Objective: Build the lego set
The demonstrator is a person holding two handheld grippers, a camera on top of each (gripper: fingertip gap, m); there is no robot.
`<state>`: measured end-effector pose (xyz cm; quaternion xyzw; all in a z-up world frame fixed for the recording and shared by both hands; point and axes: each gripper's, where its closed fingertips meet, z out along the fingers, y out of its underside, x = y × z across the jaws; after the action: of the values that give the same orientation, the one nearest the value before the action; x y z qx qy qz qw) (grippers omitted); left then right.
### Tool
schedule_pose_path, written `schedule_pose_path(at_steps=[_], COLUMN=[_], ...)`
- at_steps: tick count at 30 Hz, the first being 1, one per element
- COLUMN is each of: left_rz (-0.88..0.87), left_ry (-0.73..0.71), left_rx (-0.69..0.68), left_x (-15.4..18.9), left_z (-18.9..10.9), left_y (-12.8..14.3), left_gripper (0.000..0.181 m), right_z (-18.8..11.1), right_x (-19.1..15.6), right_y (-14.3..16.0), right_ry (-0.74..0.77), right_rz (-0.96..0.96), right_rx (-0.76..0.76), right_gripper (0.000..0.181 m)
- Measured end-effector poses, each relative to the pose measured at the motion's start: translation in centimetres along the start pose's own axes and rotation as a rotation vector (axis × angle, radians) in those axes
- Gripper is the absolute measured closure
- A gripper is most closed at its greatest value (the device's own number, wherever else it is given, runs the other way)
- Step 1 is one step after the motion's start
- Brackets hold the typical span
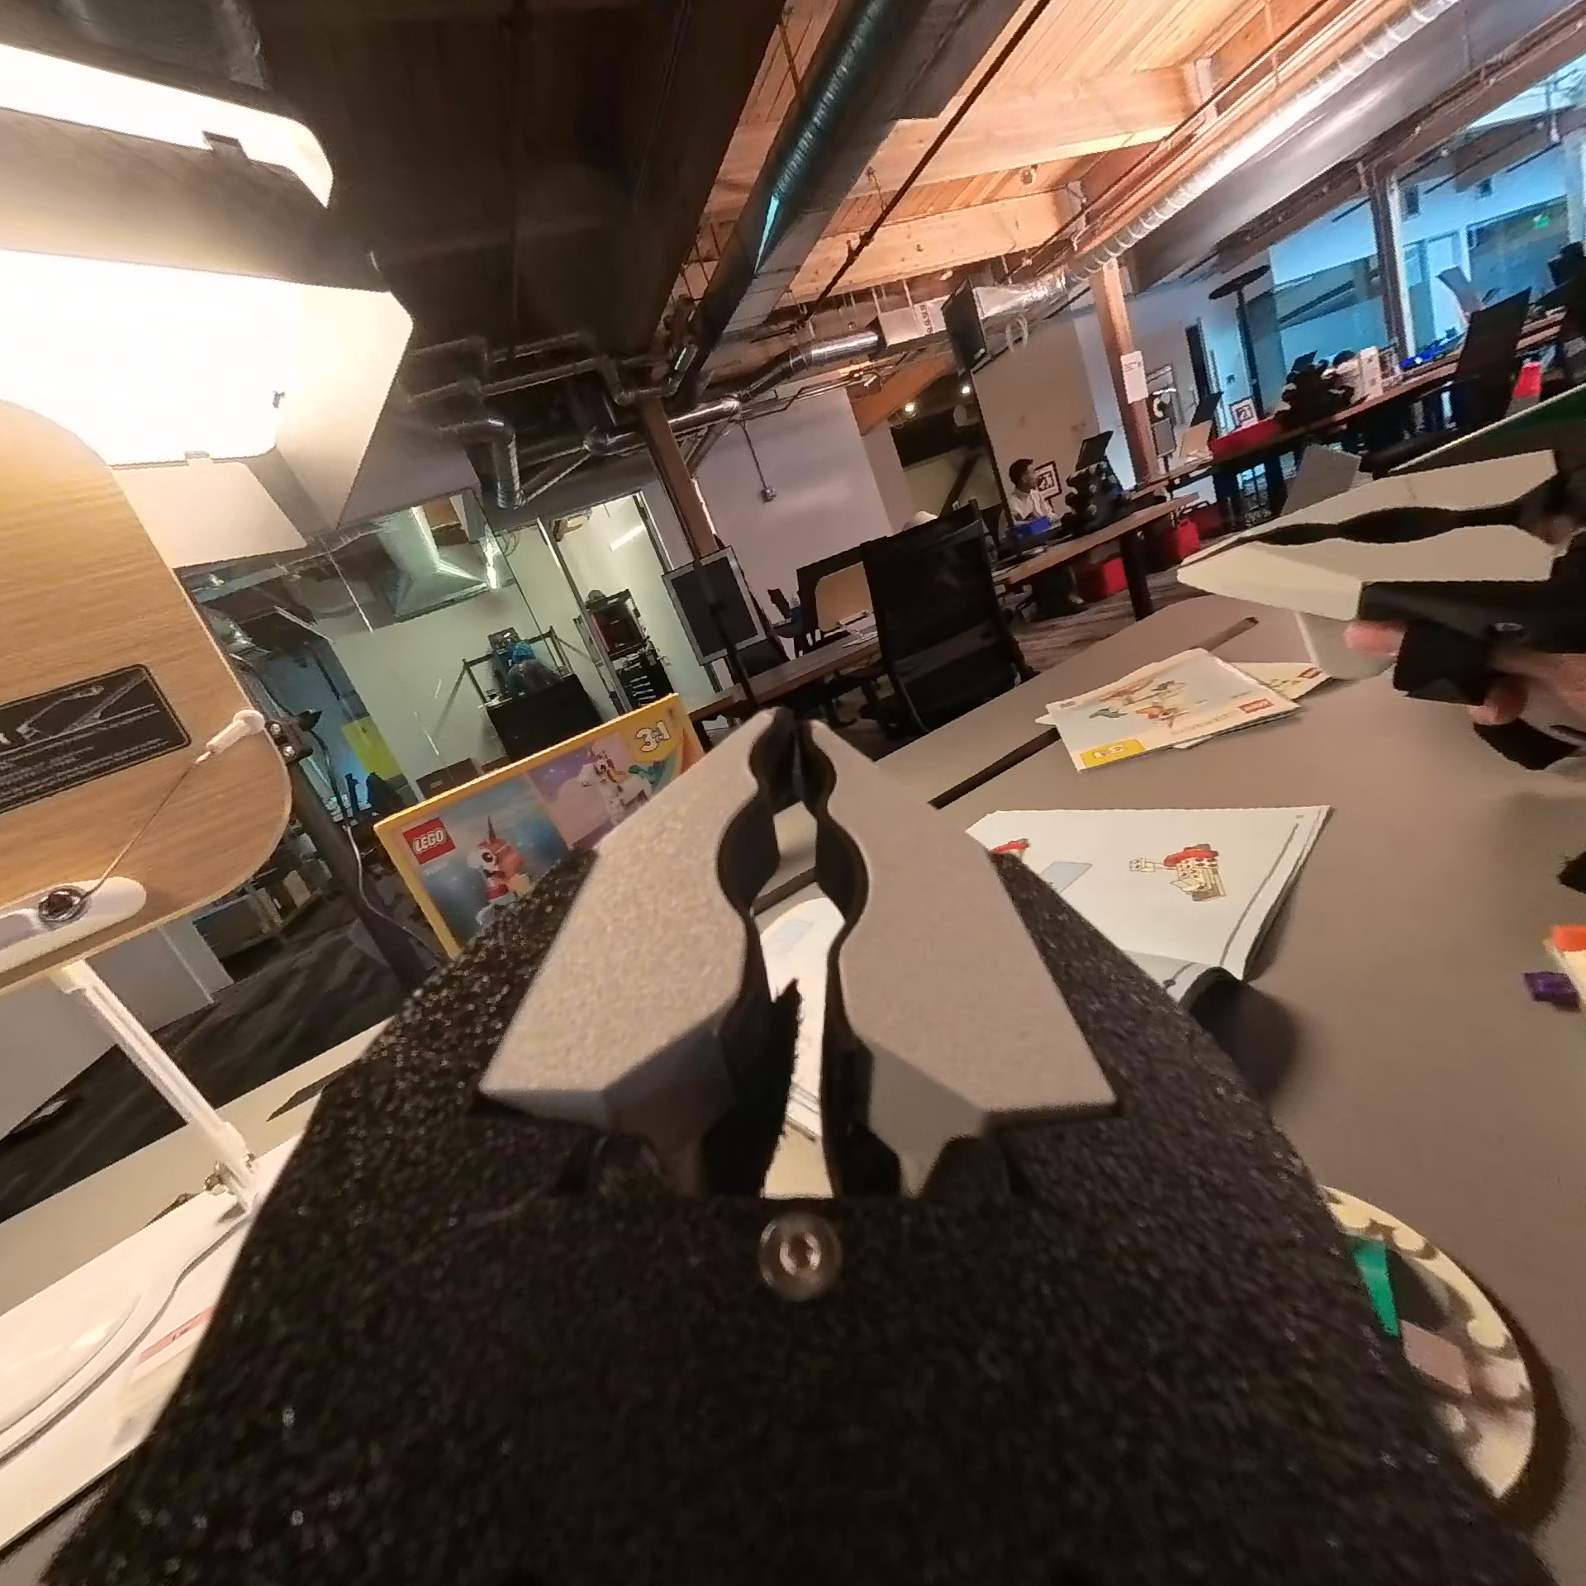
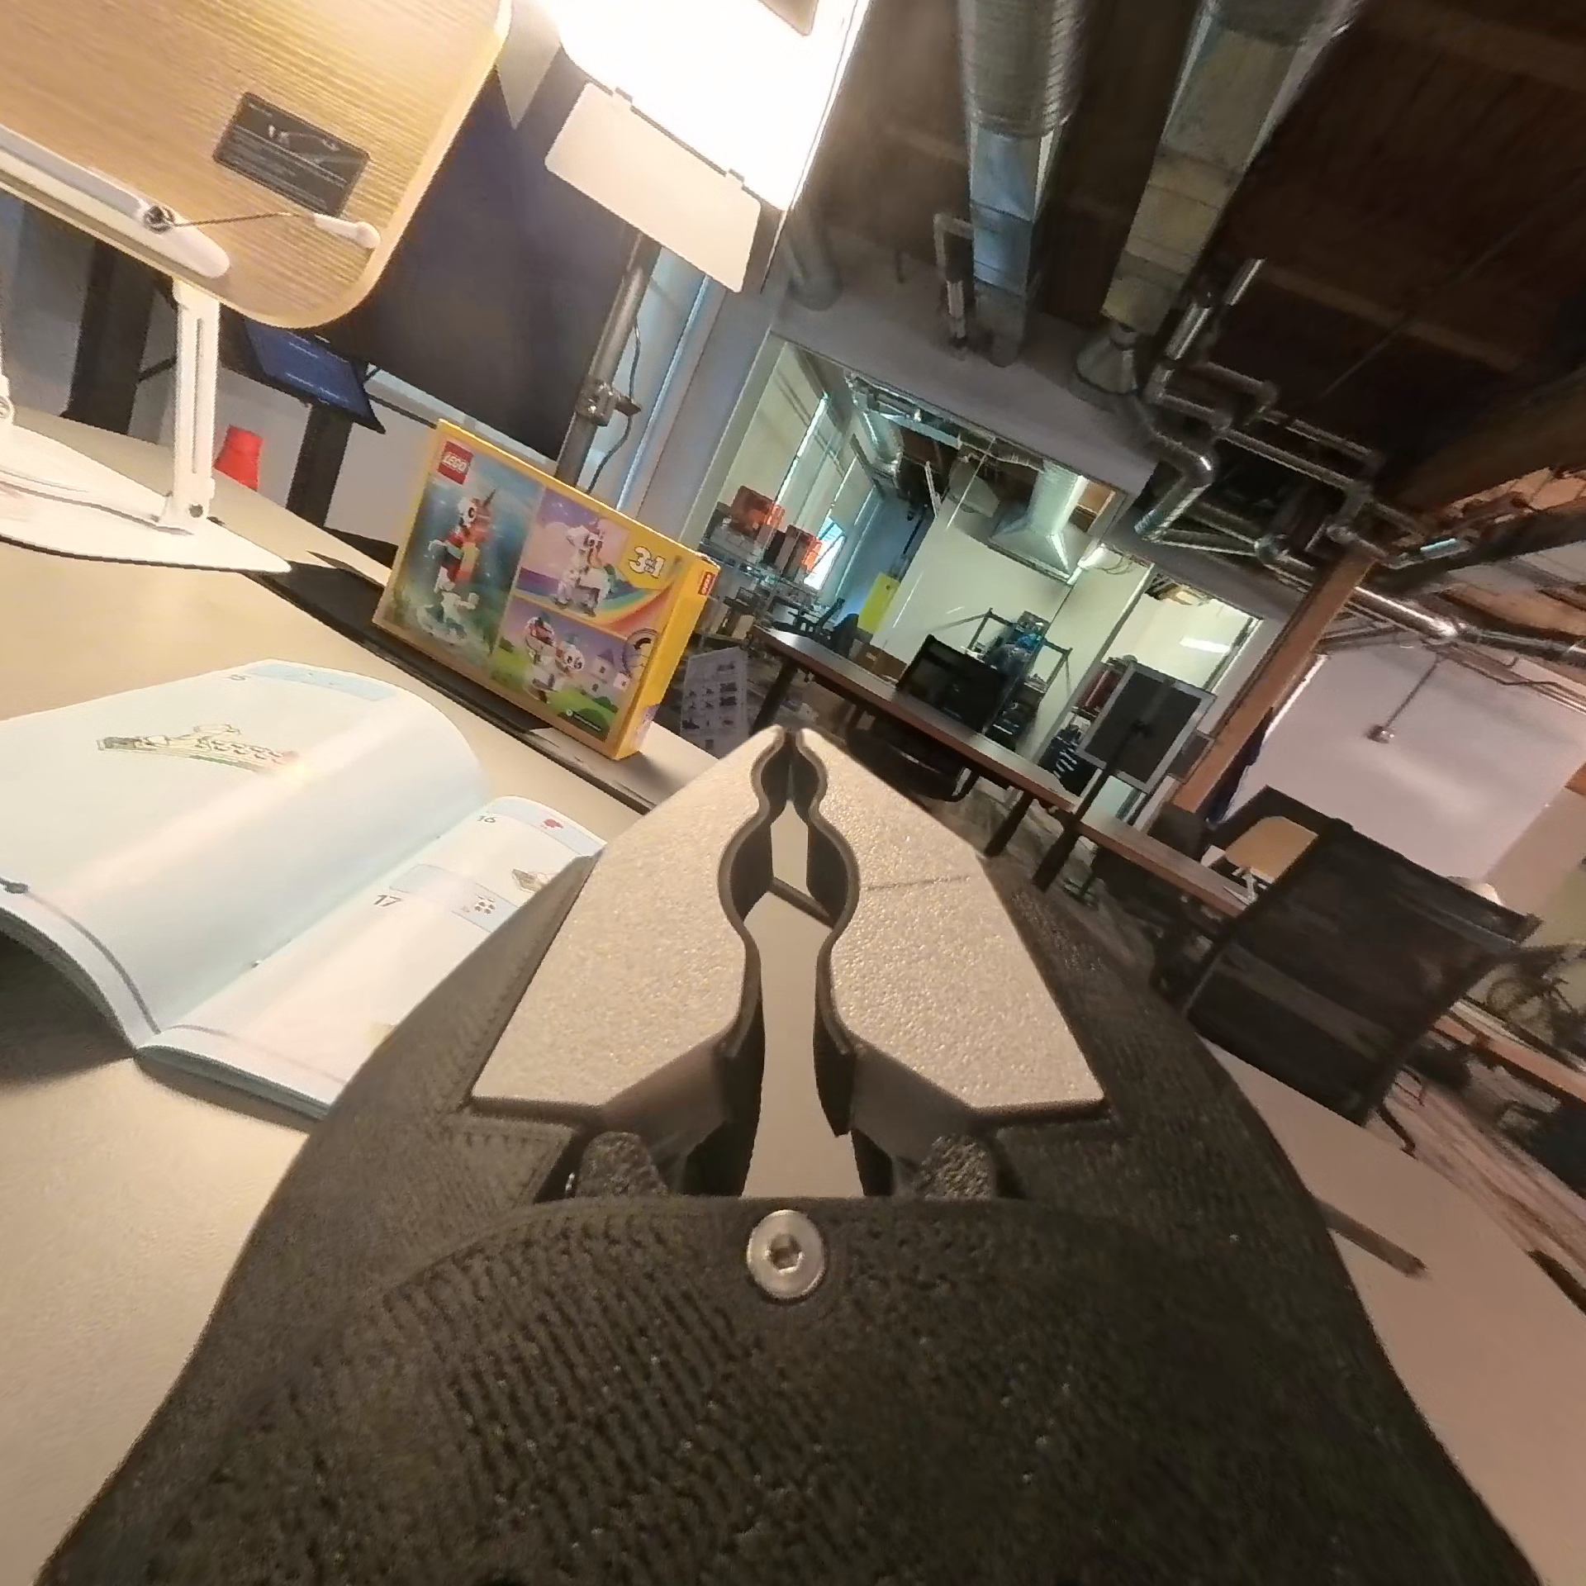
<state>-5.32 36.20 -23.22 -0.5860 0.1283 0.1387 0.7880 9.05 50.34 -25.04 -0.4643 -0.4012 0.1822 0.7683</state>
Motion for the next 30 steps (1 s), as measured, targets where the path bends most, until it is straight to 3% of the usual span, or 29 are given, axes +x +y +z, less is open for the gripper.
schedule_pose_path(at_steps=[10,14,17,24,30], left_rz=[-0.038,0.050,-0.015,-0.099,-0.092], left_ry=[-0.015,-0.211,-0.265,-0.164,-0.115], left_rx=[-0.014,-0.093,-0.086,0.001,-0.008], left_x=[-0.8,-4.7,-6.6,-5.1,-4.1], left_z=[-0.1,0.1,0.7,1.4,2.0], left_y=[0.7,2.7,3.5,1.9,1.9], left_gripper=[0.181,0.181,0.181,0.181,0.181], right_z=[1.1,1.9,2.1,2.2,2.3], right_x=[1.1,2.2,2.4,1.8,1.5], right_y=[0.6,1.5,1.6,1.5,1.4], right_ry=[0.015,0.042,0.043,0.017,0.003], right_rz=[0.010,0.028,0.033,0.018,0.006], right_rx=[0.008,-0.007,-0.005,0.003,0.004], right_gripper=[0.181,0.181,0.181,0.181,0.181])
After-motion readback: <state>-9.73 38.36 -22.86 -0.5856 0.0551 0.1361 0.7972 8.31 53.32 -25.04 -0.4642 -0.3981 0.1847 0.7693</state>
